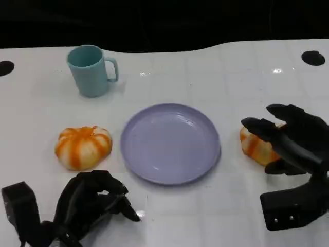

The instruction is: Grasp the bread from the table and place it into the plate.

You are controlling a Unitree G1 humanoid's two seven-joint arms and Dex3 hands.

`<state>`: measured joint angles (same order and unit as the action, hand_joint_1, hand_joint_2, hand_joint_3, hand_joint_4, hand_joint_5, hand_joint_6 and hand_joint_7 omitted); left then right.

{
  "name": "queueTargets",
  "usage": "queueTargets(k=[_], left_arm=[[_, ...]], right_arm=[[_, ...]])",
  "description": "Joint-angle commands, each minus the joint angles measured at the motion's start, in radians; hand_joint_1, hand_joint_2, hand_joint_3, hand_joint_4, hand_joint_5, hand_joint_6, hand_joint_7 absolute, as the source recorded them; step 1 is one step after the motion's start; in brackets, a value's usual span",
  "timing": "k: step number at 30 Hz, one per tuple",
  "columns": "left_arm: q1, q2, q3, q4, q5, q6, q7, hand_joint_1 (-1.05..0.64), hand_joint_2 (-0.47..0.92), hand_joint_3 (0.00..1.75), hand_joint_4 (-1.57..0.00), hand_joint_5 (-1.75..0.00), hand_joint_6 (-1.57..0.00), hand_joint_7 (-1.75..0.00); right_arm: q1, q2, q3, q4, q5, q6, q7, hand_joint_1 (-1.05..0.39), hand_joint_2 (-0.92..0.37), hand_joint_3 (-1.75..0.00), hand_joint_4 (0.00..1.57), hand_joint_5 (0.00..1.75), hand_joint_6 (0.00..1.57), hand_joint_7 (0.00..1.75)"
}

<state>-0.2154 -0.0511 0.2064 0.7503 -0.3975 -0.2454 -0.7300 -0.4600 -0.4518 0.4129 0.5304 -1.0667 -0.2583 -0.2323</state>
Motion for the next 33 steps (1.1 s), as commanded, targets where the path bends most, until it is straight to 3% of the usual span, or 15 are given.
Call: queueTargets(k=[1,11,16,19,20,22,23,24,25,26,33], left_arm=[[0.000,0.010,0.006,0.000,0.004,-0.016,0.010,-1.05,0.69,0.00,-1.57,-0.62,-1.57,-0.34],[0.004,0.007,0.006,-0.005,0.002,-0.016,0.009,-1.05,0.68,0.00,-1.57,-0.62,-1.57,-0.34],[0.011,0.008,0.005,-0.015,0.002,-0.012,0.010,-1.05,0.68,0.00,-1.57,-0.62,-1.57,-0.34],[0.013,0.007,0.005,-0.019,0.000,-0.008,0.010,-1.05,0.69,0.00,-1.57,-0.62,-1.57,-0.34],[0.014,0.007,0.006,-0.021,-0.002,-0.004,0.010,-1.05,0.68,0.00,-1.57,-0.62,-1.57,-0.34],[0.015,0.006,0.007,-0.023,-0.006,0.002,0.008,-1.05,0.68,0.00,-1.57,-0.62,-1.57,-0.34],[0.015,0.006,0.007,-0.024,-0.006,0.002,0.008,-1.05,0.68,0.00,-1.57,-0.62,-1.57,-0.34],[0.015,0.006,0.007,-0.023,-0.005,0.001,0.007,-1.05,0.68,0.00,-1.57,-0.62,-1.57,-0.34],[0.015,0.006,0.007,-0.022,-0.005,0.000,0.007,-1.05,0.68,0.00,-1.57,-0.62,-1.57,-0.34],[0.014,0.006,0.007,-0.021,-0.004,0.000,0.006,-1.05,0.68,0.00,-1.57,-0.62,-1.57,-0.34],[0.015,0.006,0.007,-0.024,-0.001,0.000,0.011,-1.05,0.67,0.00,-1.57,-0.61,-1.57,-0.33]], right_arm=[[-0.073,0.024,0.064,0.135,-0.011,0.029,-0.050,-0.51,-0.80,0.00,0.28,0.06,0.34,0.01],[-0.204,0.105,0.184,0.405,-0.009,0.087,-0.119,-0.53,-0.81,0.00,0.29,0.05,0.33,0.00],[-0.247,0.136,0.220,0.519,0.013,0.070,-0.201,-0.44,-0.81,0.00,0.40,0.08,0.41,0.03],[-0.263,0.139,0.227,0.568,0.040,0.016,-0.278,-0.27,-0.87,-0.01,0.84,0.11,0.75,0.05],[-0.267,0.138,0.233,0.584,0.044,-0.006,-0.315,-0.22,-0.90,-0.01,1.00,0.60,1.04,0.09],[-0.279,0.138,0.250,0.615,0.044,-0.027,-0.362,-0.21,-0.91,-0.03,0.92,1.35,1.27,0.15],[-0.284,0.139,0.258,0.628,0.042,-0.029,-0.380,-0.21,-0.92,-0.09,0.88,1.58,1.12,0.65],[-0.289,0.140,0.265,0.639,0.041,-0.033,-0.399,-0.22,-0.92,-0.10,0.87,1.66,0.96,1.03],[-0.292,0.140,0.270,0.648,0.044,-0.039,-0.413,-0.22,-0.92,-0.12,0.87,1.70,0.87,1.22],[-0.295,0.140,0.274,0.656,0.048,-0.046,-0.429,-0.22,-0.92,-0.13,0.86,1.72,0.86,1.21],[-0.310,0.147,0.287,0.682,0.051,-0.065,-0.562,-0.19,-0.87,-0.08,0.90,1.75,0.68,1.71]])
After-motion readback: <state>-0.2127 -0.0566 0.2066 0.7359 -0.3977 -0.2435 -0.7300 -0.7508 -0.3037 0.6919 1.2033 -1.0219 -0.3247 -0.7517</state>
